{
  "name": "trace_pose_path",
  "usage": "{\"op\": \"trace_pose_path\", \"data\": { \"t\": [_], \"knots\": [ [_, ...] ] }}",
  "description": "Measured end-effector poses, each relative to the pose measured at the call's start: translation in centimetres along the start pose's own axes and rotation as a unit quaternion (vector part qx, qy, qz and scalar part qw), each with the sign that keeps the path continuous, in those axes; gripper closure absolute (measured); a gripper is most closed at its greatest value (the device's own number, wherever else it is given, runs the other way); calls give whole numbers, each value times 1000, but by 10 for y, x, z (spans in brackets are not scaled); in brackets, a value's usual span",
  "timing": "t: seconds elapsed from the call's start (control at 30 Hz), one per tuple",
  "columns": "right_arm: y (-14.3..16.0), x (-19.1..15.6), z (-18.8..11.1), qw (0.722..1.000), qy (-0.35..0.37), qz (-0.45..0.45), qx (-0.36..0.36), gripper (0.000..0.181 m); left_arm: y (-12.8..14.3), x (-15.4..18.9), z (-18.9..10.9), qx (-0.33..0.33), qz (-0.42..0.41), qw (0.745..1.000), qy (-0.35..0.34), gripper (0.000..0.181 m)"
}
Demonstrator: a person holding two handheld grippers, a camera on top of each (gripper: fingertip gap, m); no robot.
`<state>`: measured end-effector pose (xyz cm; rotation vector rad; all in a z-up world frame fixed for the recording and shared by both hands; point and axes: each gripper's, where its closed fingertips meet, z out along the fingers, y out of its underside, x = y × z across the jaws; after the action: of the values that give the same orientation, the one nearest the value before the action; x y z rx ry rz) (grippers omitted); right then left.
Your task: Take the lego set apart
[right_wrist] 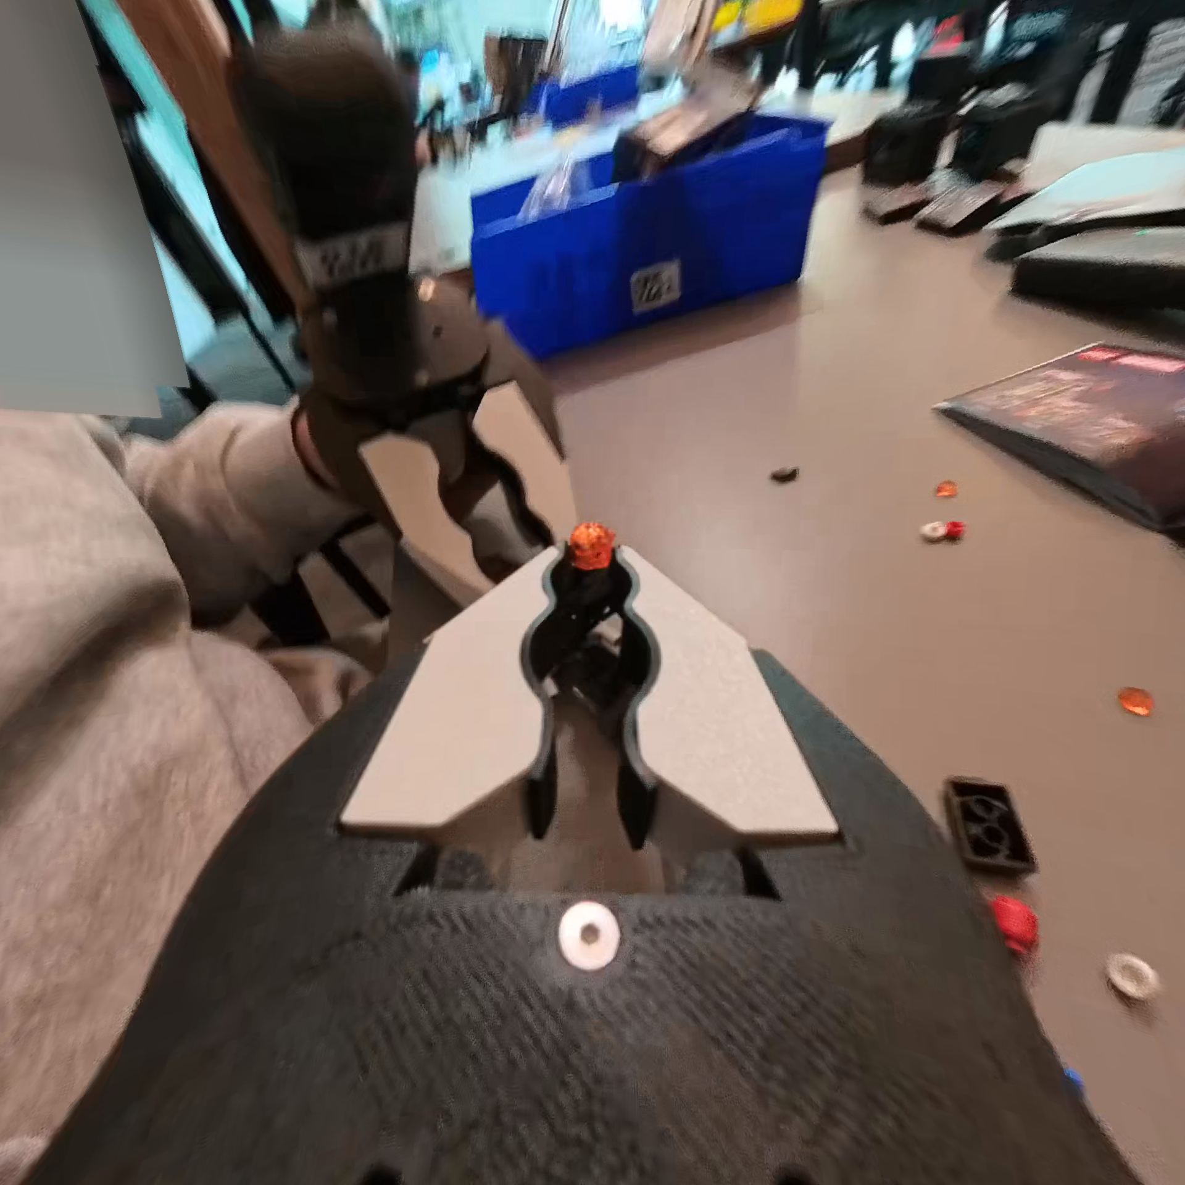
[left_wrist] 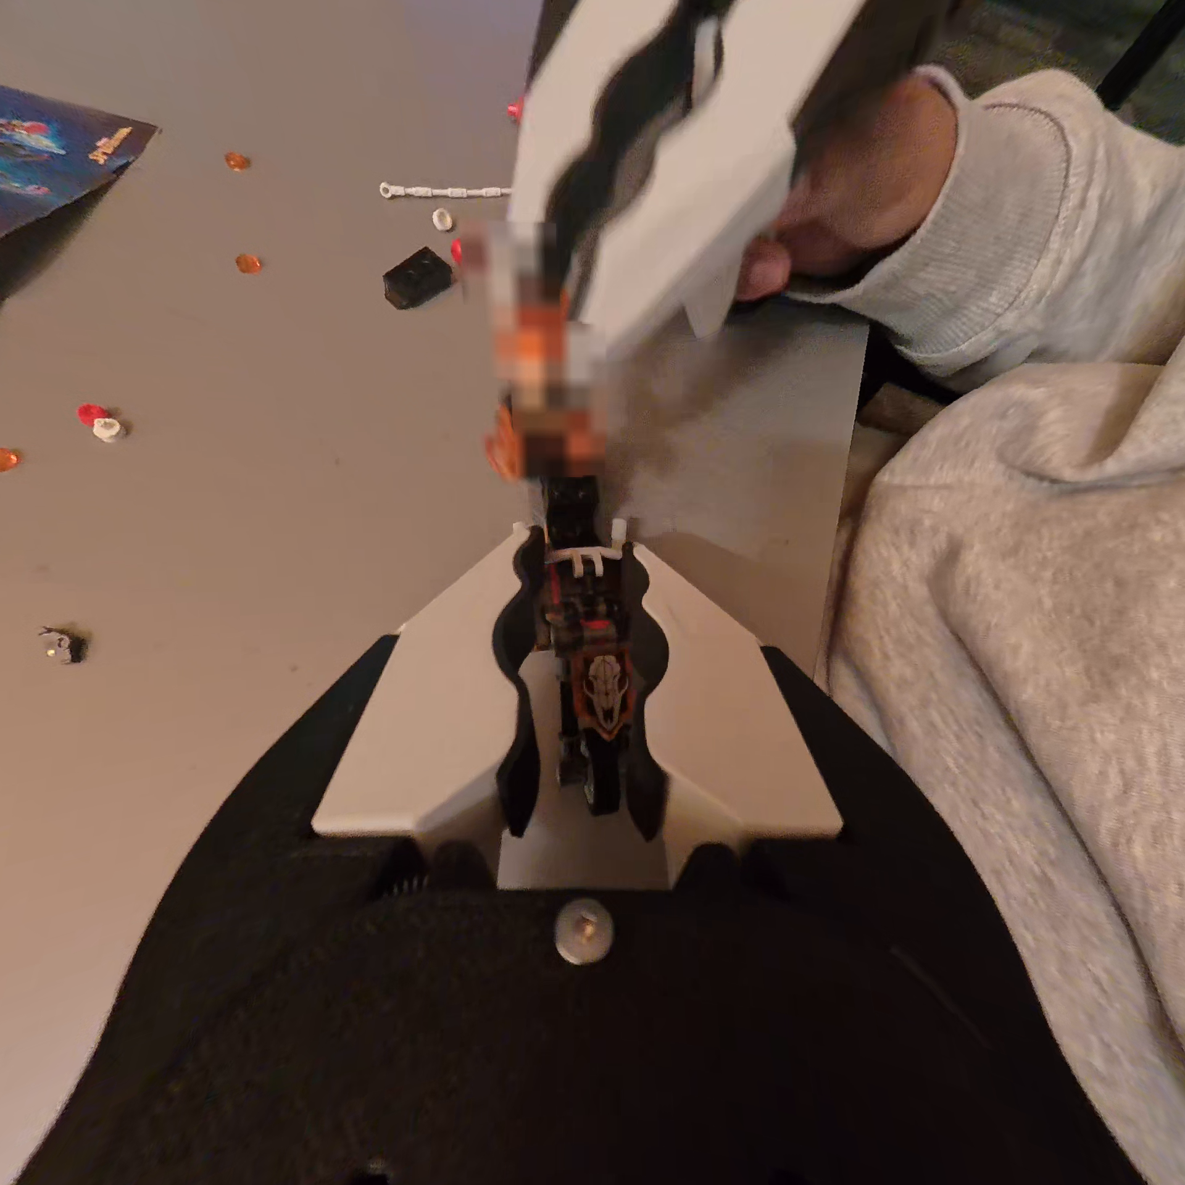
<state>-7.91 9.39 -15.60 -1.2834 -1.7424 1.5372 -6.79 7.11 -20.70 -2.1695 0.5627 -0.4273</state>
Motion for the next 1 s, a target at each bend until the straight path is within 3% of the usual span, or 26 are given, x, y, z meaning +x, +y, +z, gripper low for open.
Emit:
{"op": "trace_pose_path", "data": {
  "t": [0.03,0.27,0.33,0.6,0.73,0.8,0.9,1.0],
  "knots": [
    [-8,5,-6,1000,2,20,24,171,0,0,0,-1,3,1000,-4,159],
    [-21,7,-20,996,-11,63,67,171,-2,-2,0,1,2,1000,-14,158],
    [-28,8,-25,991,-23,88,95,172,-6,-1,-1,7,1,1000,-15,149],
    [-49,4,-47,956,-120,187,191,172,-53,1,-27,129,-67,989,29,137],
    [-49,-5,-44,956,-139,176,190,172,-86,5,-35,218,-166,956,106,136],
    [-50,-11,-42,956,-149,168,187,171,-93,12,-33,226,-215,934,171,137],
    [-52,-17,-42,954,-165,163,188,172,-102,26,-37,243,-246,902,258,152],
    [-56,-21,-48,944,-193,173,205,170,-104,29,-38,254,-252,891,280,172]
  ]
}}
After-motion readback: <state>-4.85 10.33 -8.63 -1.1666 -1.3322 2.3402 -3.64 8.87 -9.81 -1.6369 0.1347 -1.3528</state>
